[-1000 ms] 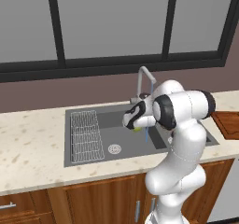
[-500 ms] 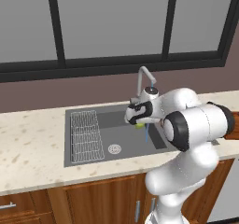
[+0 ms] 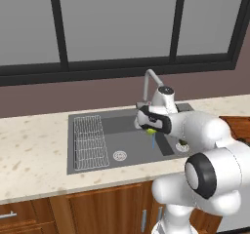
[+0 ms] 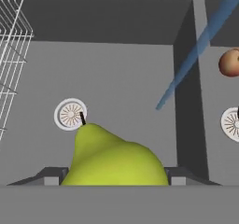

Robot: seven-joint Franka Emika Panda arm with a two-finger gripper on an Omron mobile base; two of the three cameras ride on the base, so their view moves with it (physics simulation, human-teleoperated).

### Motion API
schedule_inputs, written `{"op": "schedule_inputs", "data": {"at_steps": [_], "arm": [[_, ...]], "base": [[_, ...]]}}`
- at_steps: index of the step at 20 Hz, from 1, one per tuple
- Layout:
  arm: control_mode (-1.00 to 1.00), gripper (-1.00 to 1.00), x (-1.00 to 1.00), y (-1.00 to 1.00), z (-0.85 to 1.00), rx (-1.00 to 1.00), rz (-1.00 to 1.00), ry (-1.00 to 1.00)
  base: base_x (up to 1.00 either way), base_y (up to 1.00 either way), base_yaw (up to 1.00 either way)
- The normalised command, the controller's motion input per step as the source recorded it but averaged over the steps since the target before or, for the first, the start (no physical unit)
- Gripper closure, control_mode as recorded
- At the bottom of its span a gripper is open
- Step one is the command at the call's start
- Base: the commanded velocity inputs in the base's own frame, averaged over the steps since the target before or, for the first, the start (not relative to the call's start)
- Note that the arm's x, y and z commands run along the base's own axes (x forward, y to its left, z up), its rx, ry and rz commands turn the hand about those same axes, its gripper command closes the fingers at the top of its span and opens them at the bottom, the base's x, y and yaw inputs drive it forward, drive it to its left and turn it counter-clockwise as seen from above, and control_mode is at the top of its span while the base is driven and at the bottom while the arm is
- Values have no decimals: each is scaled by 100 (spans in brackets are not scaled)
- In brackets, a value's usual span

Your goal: Pick the peach, pear, kiwi from the sink and place them on the cutting board to airdry. Then turn off the sink faucet.

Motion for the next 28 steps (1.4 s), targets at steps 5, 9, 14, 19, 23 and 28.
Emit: {"op": "schedule_inputs", "data": {"at_steps": [5,9,14,19,23,28], "arm": [[-100,100,-78,-10,41,0,0,0],[-100,100,-76,-11,54,0,0,0],[-100,100,-61,-10,65,0,0,0],[-100,100,-47,-17,60,0,-2,0],[-100,100,-31,-21,59,-2,-8,-2],[-100,100,-32,-29,60,0,-12,0]], "base": [[0,0,0],[0,0,0],[0,0,0],[0,0,0],[0,0,0],[0,0,0]]}}
